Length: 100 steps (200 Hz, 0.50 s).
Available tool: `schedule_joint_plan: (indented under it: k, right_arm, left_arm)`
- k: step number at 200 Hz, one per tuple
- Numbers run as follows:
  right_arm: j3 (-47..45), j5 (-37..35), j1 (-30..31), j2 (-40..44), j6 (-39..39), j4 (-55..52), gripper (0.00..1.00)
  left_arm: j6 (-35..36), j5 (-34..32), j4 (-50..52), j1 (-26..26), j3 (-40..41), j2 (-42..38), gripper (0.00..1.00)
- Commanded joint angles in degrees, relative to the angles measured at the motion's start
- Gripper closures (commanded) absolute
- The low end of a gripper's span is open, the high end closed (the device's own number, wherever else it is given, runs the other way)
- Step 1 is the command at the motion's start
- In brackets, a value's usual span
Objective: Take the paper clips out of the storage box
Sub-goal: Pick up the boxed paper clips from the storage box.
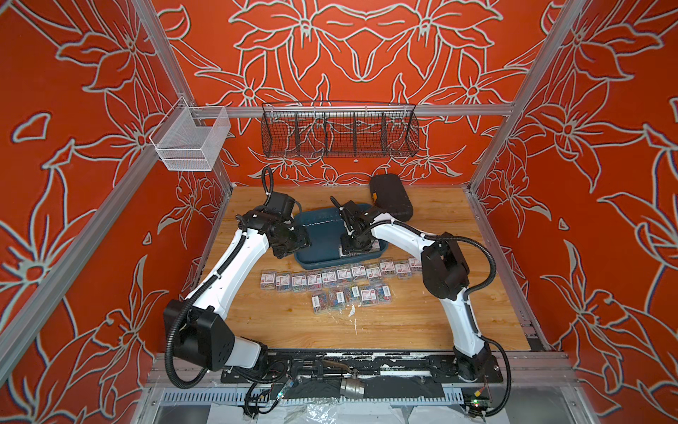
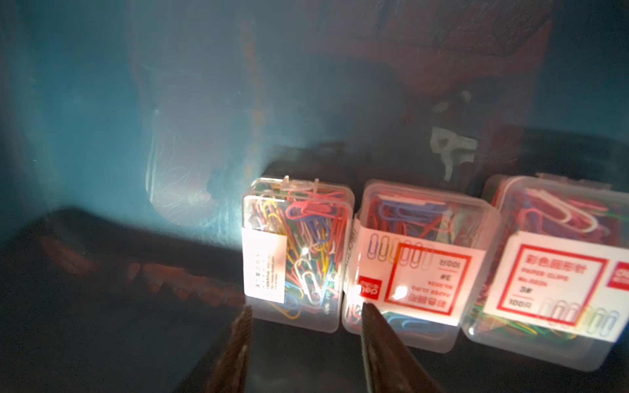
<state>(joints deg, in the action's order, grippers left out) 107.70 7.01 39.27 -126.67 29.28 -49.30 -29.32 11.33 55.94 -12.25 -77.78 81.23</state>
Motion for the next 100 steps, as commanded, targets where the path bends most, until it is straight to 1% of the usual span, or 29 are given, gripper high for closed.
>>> schedule_joint_plan:
  k: [1, 30, 62, 100]
  right_arm:
    - [3.3, -1.0, 0.5, -1.5, 0.4, -2.4, 0.46]
    - [6.3, -0.8, 0.4, -4.0, -0.1, -3.6, 0.46]
    - [10.3, -2.4, 0.5, -6.8, -0.3, -6.7, 0.47]
    - [10.0, -1.3, 0.5, -7.7, 0.1, -6.1, 0.47]
  left_arm:
    - [-1.6, 2.1, -0.2, 0.8, 0.0, -2.3, 0.32]
    - [-1.7, 2.0, -0.1, 1.1, 0.7, -3.3, 0.31]
    - [-1.5, 2.5, 0.1, 1.7, 1.1, -3.0, 0.31]
    - [-1.2, 3.3, -0.5, 2.1, 0.2, -1.8, 0.31]
